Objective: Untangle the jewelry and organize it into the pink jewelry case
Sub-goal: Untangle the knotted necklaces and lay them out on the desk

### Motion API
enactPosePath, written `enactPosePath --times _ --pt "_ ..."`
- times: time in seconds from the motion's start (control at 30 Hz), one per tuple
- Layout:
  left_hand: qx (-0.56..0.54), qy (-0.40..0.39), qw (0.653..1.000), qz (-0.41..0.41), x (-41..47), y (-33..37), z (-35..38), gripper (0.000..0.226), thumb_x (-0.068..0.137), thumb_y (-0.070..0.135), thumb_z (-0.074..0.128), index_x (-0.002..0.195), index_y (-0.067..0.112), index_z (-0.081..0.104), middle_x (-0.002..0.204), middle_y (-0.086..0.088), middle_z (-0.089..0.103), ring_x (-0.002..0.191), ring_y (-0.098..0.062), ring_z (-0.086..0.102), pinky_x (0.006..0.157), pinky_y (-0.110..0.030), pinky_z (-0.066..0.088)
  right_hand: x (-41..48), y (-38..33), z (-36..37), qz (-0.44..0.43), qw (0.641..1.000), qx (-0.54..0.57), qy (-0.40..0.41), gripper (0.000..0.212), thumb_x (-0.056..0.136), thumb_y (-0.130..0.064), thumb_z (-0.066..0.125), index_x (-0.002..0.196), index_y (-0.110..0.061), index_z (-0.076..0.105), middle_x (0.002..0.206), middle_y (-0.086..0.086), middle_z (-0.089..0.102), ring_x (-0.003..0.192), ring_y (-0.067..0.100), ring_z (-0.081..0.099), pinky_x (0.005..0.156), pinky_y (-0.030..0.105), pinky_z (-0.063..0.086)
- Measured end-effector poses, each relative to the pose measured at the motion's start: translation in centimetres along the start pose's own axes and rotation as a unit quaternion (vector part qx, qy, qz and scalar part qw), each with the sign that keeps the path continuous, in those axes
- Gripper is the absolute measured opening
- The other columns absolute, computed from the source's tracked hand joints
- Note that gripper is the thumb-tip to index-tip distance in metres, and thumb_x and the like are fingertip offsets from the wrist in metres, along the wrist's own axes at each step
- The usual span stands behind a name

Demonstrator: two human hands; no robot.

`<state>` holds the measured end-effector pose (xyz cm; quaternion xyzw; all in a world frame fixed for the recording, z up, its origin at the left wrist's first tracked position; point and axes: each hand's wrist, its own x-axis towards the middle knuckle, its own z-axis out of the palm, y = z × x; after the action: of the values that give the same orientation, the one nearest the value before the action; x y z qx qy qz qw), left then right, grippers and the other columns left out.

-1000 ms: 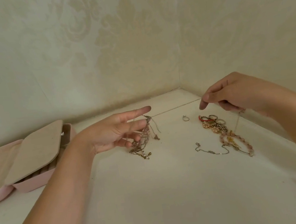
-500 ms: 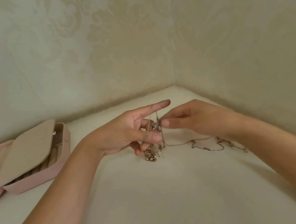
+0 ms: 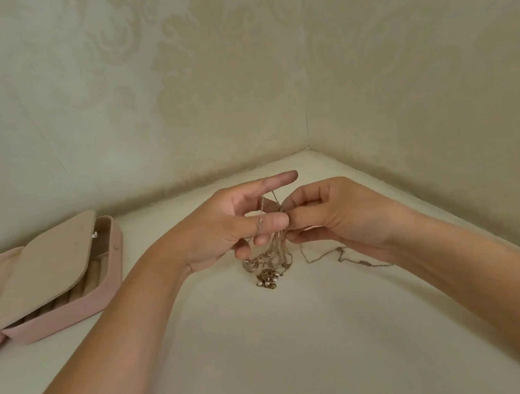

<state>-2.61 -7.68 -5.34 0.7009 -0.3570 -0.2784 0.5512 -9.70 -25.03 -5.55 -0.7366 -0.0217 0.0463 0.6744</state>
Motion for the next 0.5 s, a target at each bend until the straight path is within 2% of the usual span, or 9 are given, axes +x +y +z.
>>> enactPosePath --times 0.1,0.2,0.3,0.4,0.5 --pt "0.002 0.028 1.000 0.000 -0.14 0.34 0.07 0.059 0.076 0.022 0.071 0.128 0.043 0.052 0.078 0.009 0.059 0.053 -0.007 0.041 0.041 -0.014 0.031 -0.06 0.06 -0.11 -0.009 1.000 -0.007 0.011 0.007 0.077 -0.006 0.075 0.077 -0.010 0.069 0.072 0.003 0.068 0.068 0.012 0.064 0.073 0.021 0.056" --pt "0.009 0.041 0.999 -0.004 -0.28 0.60 0.06 0.062 0.075 0.021 0.066 0.131 0.041 0.049 0.076 0.007 0.062 0.051 -0.006 0.041 0.040 -0.014 0.031 -0.07 0.12 0.04 -0.019 1.000 -0.008 0.011 0.006 0.078 -0.006 0.074 0.078 -0.009 0.069 0.074 0.005 0.068 0.069 0.011 0.065 0.075 0.020 0.056" --pt "0.011 0.049 0.999 -0.004 -0.34 0.61 0.03 0.068 0.072 0.021 0.068 0.132 0.043 0.046 0.070 0.004 0.056 0.050 -0.007 0.041 0.039 -0.015 0.032 -0.04 -0.16 -0.21 -0.037 0.999 -0.006 0.015 0.006 0.081 -0.004 0.070 0.079 -0.008 0.066 0.074 0.002 0.066 0.074 0.011 0.064 0.082 0.024 0.056" --pt "-0.005 0.048 0.999 0.013 -0.30 0.59 0.14 0.070 0.071 0.018 0.069 0.131 0.045 0.046 0.076 0.000 0.053 0.050 -0.008 0.039 0.040 -0.015 0.032 -0.11 -0.64 -0.76 -0.030 0.999 0.027 -0.021 0.009 0.081 -0.003 0.067 0.078 -0.010 0.062 0.072 -0.001 0.061 0.076 0.011 0.060 0.081 0.025 0.054" --pt "0.000 0.055 0.998 0.017 -0.26 0.56 0.35 0.070 0.074 0.014 0.070 0.133 0.043 0.047 0.081 0.003 0.055 0.051 -0.007 0.038 0.042 -0.016 0.032 -0.10 -0.59 -0.69 -0.011 0.996 0.052 -0.069 0.013 0.072 -0.007 0.071 0.074 -0.014 0.060 0.074 -0.001 0.057 0.075 0.012 0.054 0.076 0.025 0.052"
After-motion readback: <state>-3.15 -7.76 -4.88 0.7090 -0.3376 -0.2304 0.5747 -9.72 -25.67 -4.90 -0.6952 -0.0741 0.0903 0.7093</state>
